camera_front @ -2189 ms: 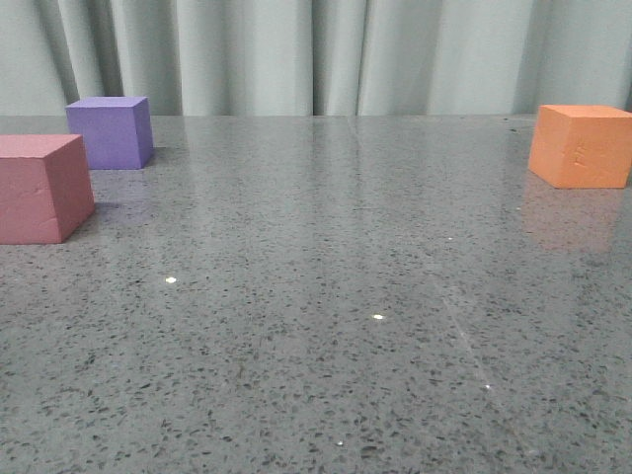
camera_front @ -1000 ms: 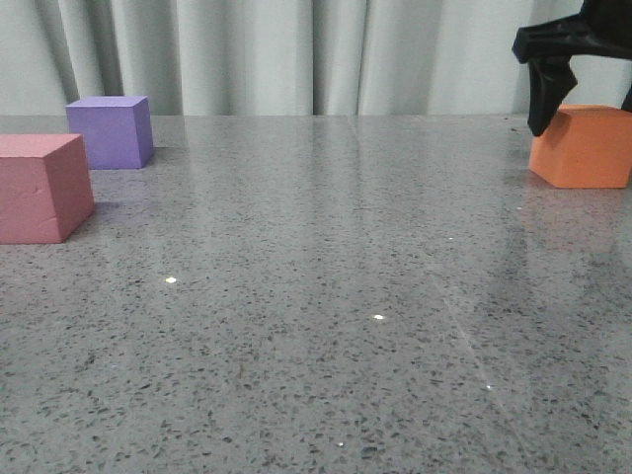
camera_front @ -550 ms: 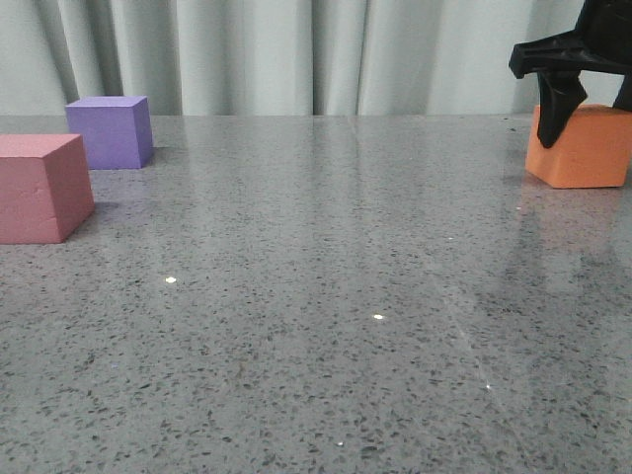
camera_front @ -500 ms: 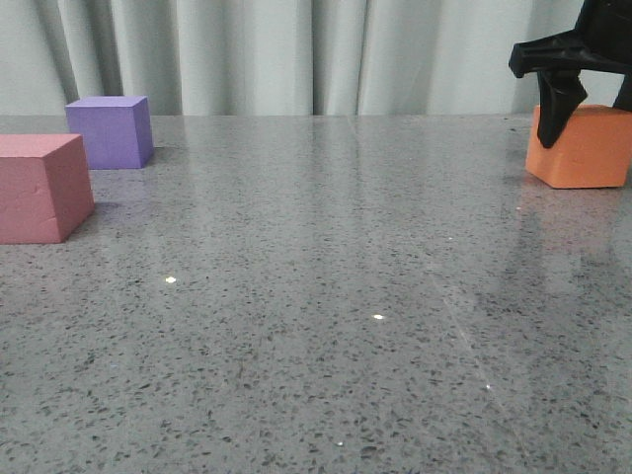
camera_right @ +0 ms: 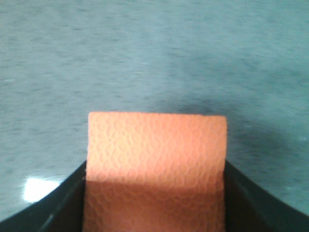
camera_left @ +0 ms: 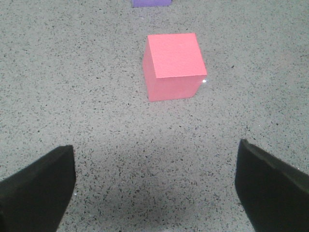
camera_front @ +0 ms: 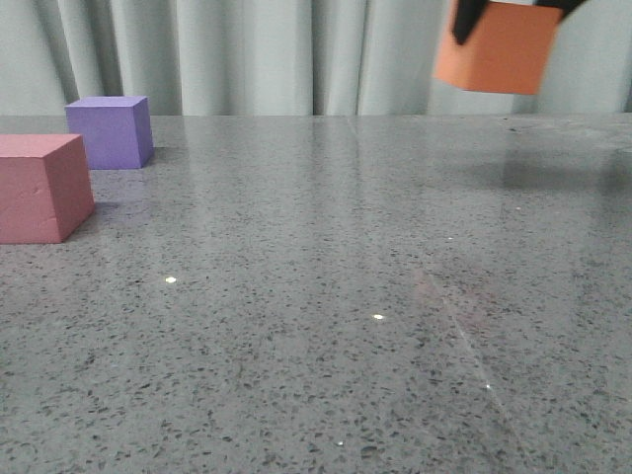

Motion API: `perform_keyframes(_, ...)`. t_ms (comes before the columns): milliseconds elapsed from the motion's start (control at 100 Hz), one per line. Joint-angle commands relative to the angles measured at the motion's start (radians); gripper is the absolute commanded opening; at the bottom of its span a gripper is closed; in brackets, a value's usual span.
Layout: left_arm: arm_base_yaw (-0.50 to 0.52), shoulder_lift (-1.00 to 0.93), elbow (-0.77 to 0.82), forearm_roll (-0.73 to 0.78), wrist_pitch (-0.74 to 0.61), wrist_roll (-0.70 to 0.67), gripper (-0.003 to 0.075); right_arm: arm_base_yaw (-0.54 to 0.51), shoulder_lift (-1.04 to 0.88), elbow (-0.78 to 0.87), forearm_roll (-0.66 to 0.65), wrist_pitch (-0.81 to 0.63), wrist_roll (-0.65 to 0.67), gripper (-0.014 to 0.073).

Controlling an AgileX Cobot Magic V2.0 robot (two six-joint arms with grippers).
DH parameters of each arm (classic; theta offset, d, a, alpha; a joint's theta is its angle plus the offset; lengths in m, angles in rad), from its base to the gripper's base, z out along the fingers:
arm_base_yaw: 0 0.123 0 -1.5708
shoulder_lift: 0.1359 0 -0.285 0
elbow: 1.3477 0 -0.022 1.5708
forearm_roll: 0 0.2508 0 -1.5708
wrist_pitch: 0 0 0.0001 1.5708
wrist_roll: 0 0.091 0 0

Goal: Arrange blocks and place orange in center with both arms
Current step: 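Lift the orange cube with the right gripper and carry it toward the table center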

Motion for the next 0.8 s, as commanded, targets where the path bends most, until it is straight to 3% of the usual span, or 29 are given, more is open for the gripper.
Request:
perform_keyframes(0, -0.001, 0.008, -0.034, -0.018, -0.05, 0.004, 0.0637, 0.043, -0.038, -0.044, 0.0, -0.044, 0.044, 0.026)
perform_keyframes(450, -0.001, 0.008, -0.034, -0.016, -0.05, 0.004, 0.0637, 0.24, 0.083, -0.078, -0.112, -0.109, 0.36, 0.0257)
perform_keyframes(790, -0.001, 0.008, -0.034, -0.016, -0.05, 0.004, 0.0637, 0.271, 0.163, -0.098, -0.112, -0.127, 0.402, 0.0257)
